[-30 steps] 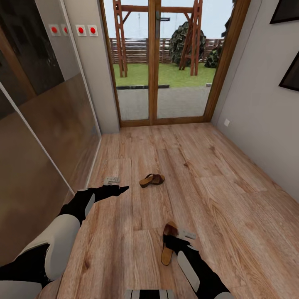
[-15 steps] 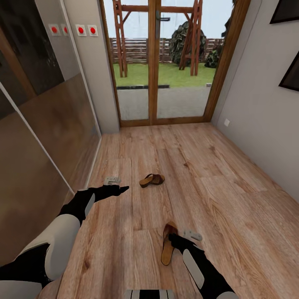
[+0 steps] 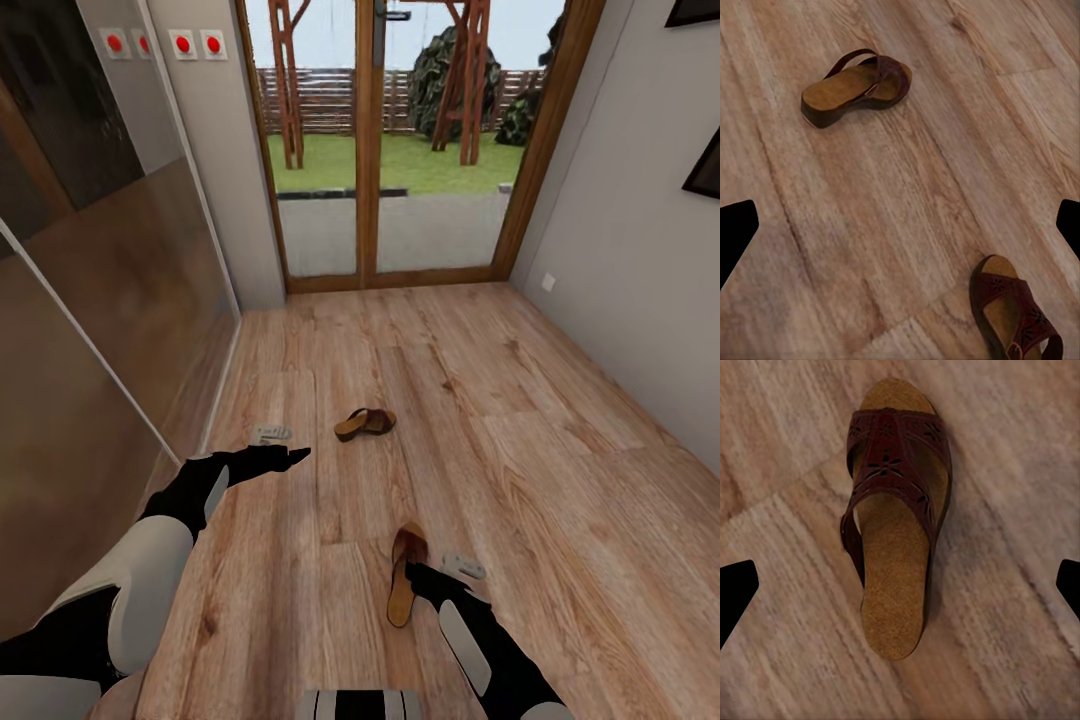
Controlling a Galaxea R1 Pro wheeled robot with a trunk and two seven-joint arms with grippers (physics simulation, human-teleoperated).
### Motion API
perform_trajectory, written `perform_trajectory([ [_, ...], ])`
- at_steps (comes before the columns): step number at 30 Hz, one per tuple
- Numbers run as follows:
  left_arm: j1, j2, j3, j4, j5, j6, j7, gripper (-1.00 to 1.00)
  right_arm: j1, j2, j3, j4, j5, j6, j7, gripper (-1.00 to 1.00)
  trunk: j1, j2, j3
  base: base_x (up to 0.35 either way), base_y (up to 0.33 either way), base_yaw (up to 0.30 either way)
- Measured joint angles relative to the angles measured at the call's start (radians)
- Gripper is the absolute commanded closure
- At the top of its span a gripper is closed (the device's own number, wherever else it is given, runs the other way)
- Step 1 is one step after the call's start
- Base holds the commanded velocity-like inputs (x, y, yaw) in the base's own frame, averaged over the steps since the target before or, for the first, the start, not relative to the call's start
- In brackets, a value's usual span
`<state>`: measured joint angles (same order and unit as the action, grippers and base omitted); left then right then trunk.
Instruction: Pick up the two gym shoes and the two sandals from the corridor floor and place them onto the hallstand (shoe rack) in the corridor, making sure they are on the rack and not on the floor. Arrange them so the two gym shoes are next to each other and the two sandals are next to each other.
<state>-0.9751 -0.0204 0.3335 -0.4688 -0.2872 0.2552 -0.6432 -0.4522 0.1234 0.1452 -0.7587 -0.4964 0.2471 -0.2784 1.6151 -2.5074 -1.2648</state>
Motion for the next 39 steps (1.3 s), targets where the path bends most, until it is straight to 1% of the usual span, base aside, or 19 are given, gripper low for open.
perform_trajectory([
  [5,0.0,0.0,0.0,0.0,0.0,0.0,0.0,-1.0,0.0,0.0,-0.001,0.0,-0.001,0.0,0.0,-1.0,0.0,0.0,-0.002,0.0,0.0,-0.001],
  [12,0.0,0.0,0.0,0.0,0.0,0.0,0.0,-1.0,0.0,0.0,-0.001,0.0,-0.001,0.0,0.0,-1.0,0.003,-0.002,-0.031,0.0,0.0,0.036],
  [23,0.0,0.0,0.0,0.0,0.0,0.0,0.0,-1.0,0.0,0.0,-0.003,-0.002,-0.002,-0.001,0.0,-1.0,0.008,-0.004,-0.085,0.0,0.0,0.121],
  [27,0.0,-0.001,0.0,0.0,0.0,0.0,0.0,-1.0,0.0,0.0,-0.004,-0.002,-0.002,-0.001,0.0,-1.0,0.008,-0.004,-0.091,0.0,0.0,0.139],
  [34,0.0,-0.002,0.0,0.0,0.0,-0.001,0.0,-1.0,0.0,0.003,-0.003,-0.005,-0.003,-0.001,0.0,-1.0,0.008,-0.004,-0.094,0.0,0.0,0.038],
  [38,0.0,-0.003,0.0,0.0,0.0,-0.001,0.0,-1.0,0.0,0.009,-0.001,-0.006,-0.003,-0.002,-0.001,-1.0,0.008,-0.004,-0.094,0.0,0.0,0.007],
  [39,0.0,-0.003,0.0,0.0,0.0,-0.001,0.0,-1.0,0.0,0.015,0.0,-0.006,-0.003,-0.002,-0.001,-1.0,0.008,-0.004,-0.094,0.0,0.0,0.003],
])
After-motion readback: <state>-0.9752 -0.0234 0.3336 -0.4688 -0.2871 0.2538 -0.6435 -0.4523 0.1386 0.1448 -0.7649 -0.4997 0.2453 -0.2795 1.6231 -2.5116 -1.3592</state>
